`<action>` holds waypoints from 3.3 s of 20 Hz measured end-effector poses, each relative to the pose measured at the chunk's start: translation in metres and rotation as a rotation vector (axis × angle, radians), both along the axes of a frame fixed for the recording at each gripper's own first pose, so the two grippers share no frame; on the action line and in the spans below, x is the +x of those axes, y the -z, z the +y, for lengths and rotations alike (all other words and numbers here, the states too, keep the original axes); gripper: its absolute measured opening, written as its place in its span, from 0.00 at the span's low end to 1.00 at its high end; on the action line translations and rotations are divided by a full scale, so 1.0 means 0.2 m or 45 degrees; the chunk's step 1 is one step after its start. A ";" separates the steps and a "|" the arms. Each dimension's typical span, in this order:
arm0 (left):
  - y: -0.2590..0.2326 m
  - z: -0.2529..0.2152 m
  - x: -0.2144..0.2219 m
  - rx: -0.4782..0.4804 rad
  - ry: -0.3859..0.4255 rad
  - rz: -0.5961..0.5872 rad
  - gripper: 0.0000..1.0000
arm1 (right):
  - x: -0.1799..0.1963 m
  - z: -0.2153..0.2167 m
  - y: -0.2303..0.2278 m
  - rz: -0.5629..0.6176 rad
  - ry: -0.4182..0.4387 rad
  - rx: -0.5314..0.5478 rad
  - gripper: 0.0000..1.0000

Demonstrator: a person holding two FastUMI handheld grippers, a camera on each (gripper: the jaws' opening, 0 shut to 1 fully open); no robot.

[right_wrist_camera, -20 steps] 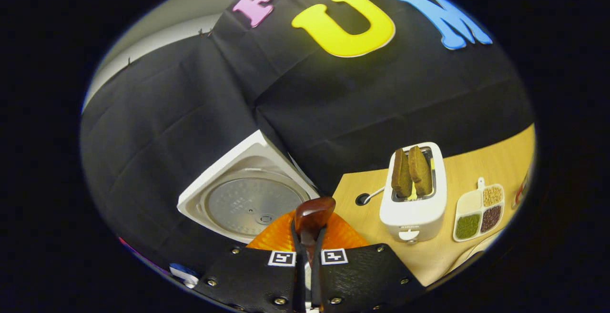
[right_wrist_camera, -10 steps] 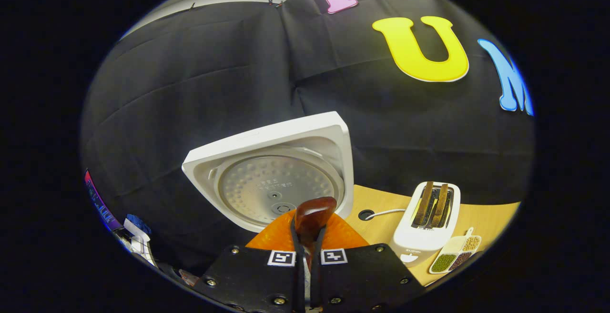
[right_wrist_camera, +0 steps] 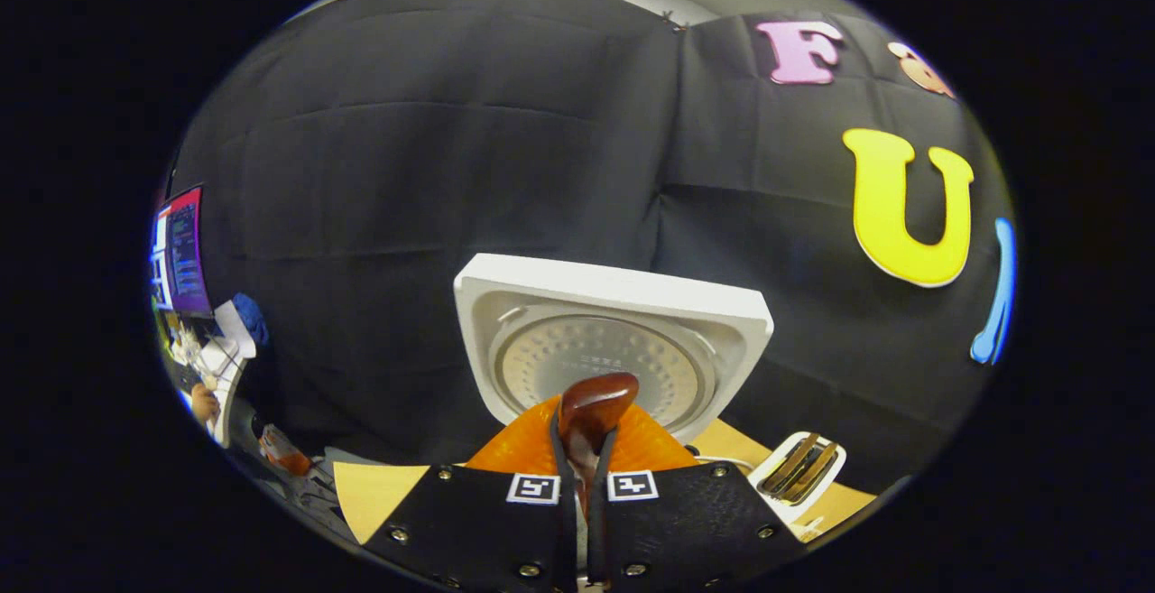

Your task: Close the left gripper, press the button to open the rice cooker; take a wooden spoon from the chopstick holder with the right hand, scoop a spoonful of rice and pour it into the rice cooker, then put the wooden spoon back into the chopstick holder.

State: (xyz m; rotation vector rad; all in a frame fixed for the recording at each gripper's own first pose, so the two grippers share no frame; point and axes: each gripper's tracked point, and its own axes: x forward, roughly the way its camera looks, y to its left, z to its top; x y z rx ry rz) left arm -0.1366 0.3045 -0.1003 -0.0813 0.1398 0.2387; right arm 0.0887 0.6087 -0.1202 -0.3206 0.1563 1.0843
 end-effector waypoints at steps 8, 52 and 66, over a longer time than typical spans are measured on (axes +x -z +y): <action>-0.01 -0.06 0.03 0.011 0.032 -0.003 0.89 | -0.04 -0.10 -0.21 -0.017 0.017 0.130 0.05; -0.18 -1.17 0.54 0.008 0.396 -0.040 0.86 | -0.08 -2.92 -0.13 0.669 1.132 0.876 0.05; -0.12 -1.29 0.55 0.012 0.385 -0.004 0.86 | -0.08 -3.41 0.30 0.634 1.479 0.742 0.05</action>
